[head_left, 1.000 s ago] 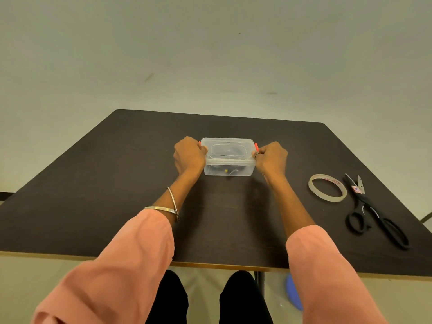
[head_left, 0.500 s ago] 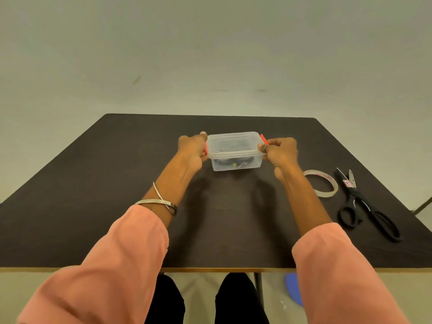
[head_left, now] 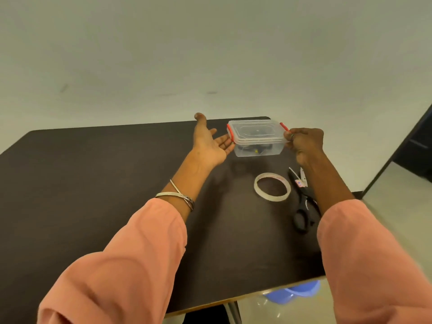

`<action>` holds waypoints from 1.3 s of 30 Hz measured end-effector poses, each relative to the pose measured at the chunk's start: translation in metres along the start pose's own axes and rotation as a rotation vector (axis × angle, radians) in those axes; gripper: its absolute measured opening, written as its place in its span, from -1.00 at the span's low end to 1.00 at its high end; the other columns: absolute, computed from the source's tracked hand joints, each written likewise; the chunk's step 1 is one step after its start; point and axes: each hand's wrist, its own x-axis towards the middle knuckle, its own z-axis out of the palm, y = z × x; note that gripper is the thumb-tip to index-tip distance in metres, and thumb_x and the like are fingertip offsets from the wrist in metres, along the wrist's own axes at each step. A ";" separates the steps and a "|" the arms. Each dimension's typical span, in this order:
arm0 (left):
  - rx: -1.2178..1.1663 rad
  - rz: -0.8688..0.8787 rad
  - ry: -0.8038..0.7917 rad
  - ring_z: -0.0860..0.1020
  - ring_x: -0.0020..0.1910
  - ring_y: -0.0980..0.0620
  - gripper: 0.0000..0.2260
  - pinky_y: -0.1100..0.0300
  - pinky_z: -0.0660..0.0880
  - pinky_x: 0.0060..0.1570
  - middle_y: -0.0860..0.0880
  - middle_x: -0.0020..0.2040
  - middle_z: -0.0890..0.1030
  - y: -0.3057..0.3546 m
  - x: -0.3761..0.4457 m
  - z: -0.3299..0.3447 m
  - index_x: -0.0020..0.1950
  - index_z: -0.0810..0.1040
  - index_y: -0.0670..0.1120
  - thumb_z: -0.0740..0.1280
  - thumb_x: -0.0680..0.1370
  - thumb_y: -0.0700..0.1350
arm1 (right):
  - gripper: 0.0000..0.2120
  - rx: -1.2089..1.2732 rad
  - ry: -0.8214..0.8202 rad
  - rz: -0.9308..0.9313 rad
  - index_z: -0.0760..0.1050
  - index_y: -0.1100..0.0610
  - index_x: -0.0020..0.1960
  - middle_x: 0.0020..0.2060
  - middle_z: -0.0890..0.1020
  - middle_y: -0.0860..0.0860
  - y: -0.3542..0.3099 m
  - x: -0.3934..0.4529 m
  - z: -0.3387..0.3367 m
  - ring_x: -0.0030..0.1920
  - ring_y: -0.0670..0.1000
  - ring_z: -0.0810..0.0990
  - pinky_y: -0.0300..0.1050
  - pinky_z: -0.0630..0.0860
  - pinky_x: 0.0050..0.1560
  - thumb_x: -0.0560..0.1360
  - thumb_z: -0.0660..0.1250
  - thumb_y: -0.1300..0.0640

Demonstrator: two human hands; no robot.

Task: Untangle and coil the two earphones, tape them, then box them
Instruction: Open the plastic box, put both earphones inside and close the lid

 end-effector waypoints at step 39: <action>1.924 0.772 -0.164 0.46 0.06 -0.01 -0.80 0.22 0.37 -0.08 -0.04 0.05 0.46 -0.116 -0.057 -0.041 0.15 0.65 0.00 0.35 0.55 -0.05 | -0.73 -0.899 -0.169 -0.067 0.60 0.22 0.02 -0.01 0.64 0.18 0.049 -0.071 -0.090 0.02 0.18 0.57 0.14 0.53 0.11 0.38 0.51 0.10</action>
